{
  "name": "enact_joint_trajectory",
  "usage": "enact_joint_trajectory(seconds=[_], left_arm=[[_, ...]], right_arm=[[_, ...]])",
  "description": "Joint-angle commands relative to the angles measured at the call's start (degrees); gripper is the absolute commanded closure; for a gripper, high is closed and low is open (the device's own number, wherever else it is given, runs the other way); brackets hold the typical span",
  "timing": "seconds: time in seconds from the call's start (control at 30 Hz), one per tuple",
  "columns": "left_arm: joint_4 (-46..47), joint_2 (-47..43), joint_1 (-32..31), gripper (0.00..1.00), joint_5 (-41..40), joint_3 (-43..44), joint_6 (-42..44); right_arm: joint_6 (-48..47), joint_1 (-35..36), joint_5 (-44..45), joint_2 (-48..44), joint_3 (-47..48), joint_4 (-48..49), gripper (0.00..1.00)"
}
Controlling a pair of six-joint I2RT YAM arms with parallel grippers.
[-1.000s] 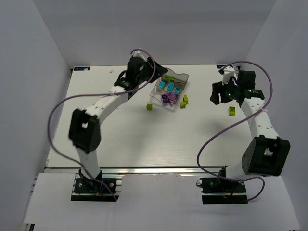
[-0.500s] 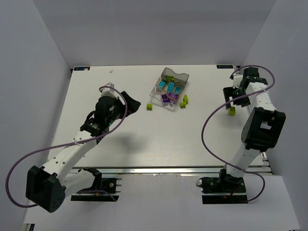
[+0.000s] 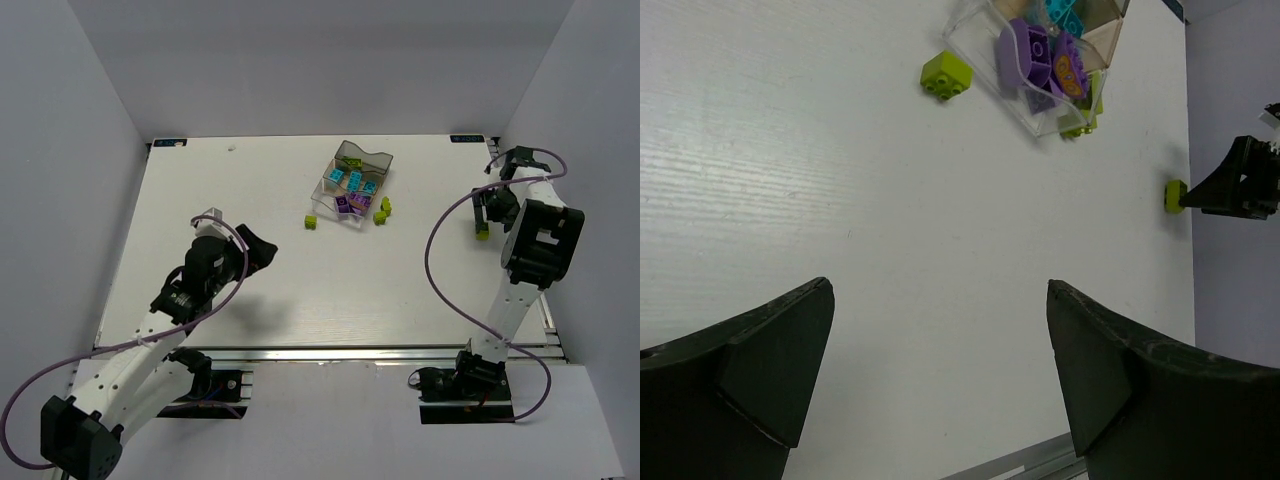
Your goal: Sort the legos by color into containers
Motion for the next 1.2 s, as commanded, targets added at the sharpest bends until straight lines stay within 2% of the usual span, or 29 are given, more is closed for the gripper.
enact_joint_trajectory(seconds=[0.0,0.2,0.57,0.77,1.0,1.1,1.17], left_arm=[[0.13,-1.55,-0.02,0.04,-0.65,-2.73,-2.14],[3.56,-0.85,-0.02,0.04,-0.47,-4.58,-4.69],[2.77,0.03,-0.02,0.04,-1.0,-3.44,-4.95],[3.21,0.56,-0.11,0.04,-0.38,-3.44,-5.31],[2.15,0.21,-0.02,0.04,-0.91,-3.18,-5.3],[2.24,-0.23,-0.11,0.04,-1.0,-3.53,-5.74],[1.98,-0.58,-0.11,0.04,-1.0,-3.61,-5.92]], right_arm=[[1.28,-1.18,-1.45,0.69,3.52,-0.32,0.22],[1.28,-1.45,-3.83,2.9,4.84,-0.94,0.27],[1.72,-1.45,-10.07,3.52,5.72,-1.73,0.29],[2.69,-1.45,-9.2,5.1,5.45,-1.38,0.34],[2.33,-1.45,-9.19,5.97,5.01,-1.38,0.47],[1.63,-1.45,-9.63,6.06,5.01,-1.55,0.58],[0.67,-1.45,-10.33,5.71,5.1,-1.73,0.7]])
